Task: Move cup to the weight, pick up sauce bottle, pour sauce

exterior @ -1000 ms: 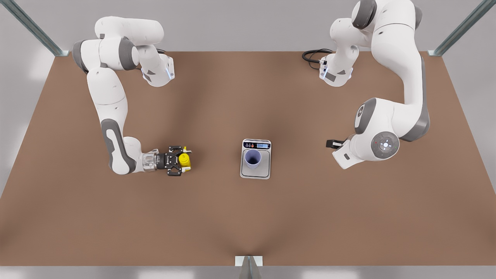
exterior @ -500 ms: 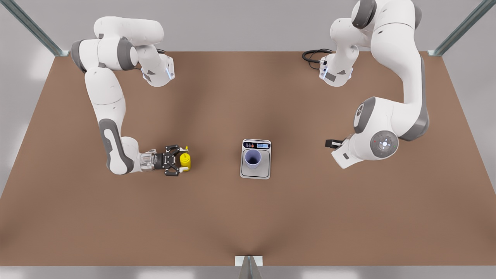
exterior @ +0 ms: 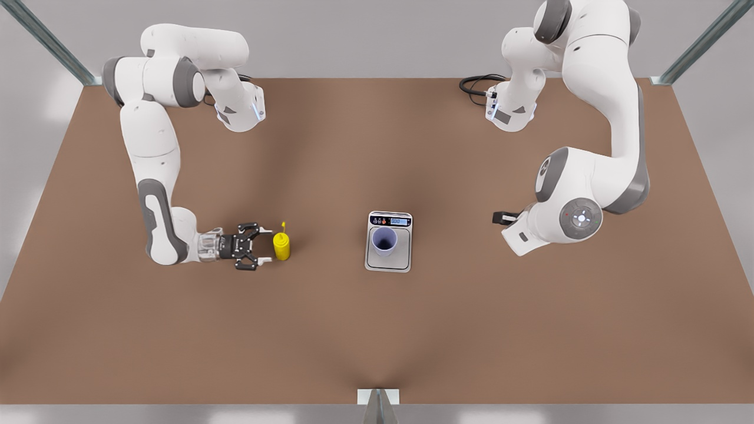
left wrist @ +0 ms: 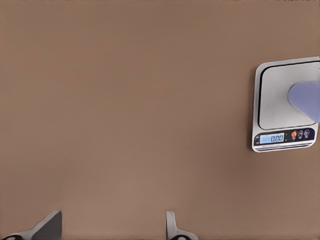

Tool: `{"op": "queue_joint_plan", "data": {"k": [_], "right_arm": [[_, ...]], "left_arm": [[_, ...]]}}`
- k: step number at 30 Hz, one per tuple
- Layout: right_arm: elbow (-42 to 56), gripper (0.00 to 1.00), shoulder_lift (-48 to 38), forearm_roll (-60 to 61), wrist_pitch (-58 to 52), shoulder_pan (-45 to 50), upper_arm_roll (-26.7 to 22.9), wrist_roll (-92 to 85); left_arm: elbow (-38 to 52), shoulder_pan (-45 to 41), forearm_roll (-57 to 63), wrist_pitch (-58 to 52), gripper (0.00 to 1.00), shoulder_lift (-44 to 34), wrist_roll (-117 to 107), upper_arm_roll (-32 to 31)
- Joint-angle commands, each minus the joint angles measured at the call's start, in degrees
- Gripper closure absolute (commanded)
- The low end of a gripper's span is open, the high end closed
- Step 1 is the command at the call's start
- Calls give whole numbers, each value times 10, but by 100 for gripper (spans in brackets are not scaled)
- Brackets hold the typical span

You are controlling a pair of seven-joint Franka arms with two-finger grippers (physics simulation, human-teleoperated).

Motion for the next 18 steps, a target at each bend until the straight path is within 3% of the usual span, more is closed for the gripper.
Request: {"op": "queue_joint_plan", "data": {"k": [1,4,7,10,11,13,15,18], "right_arm": [[2,0,-1,-4,0,-1,-7,1],[28,0,-14,-89,-5,-15,-44,-5],[108,0,-56,-295,-6,-23,-54,-35],[130,0,-166,-487,0,-22,-52,-120],[147,0,-200,-562,2,-19,-42,-120],[198,0,-267,-745,26,-25,57,-115],[233,0,-323,-809,23,-25,99,-112],[171,0,-424,-824,16,12,101,-110]], "left_arm": [[0,0,1,0,0,-1,0,0],[0,0,0,0,0,-1,0,0],[69,0,-4,-15,0,-11,-1,7],[85,8,-2,-30,0,-15,7,39],[85,9,-3,-35,0,-14,6,39],[85,9,-3,-35,0,-14,6,39],[85,9,-3,-35,0,-14,6,39],[85,9,0,-30,0,-14,4,39]]}}
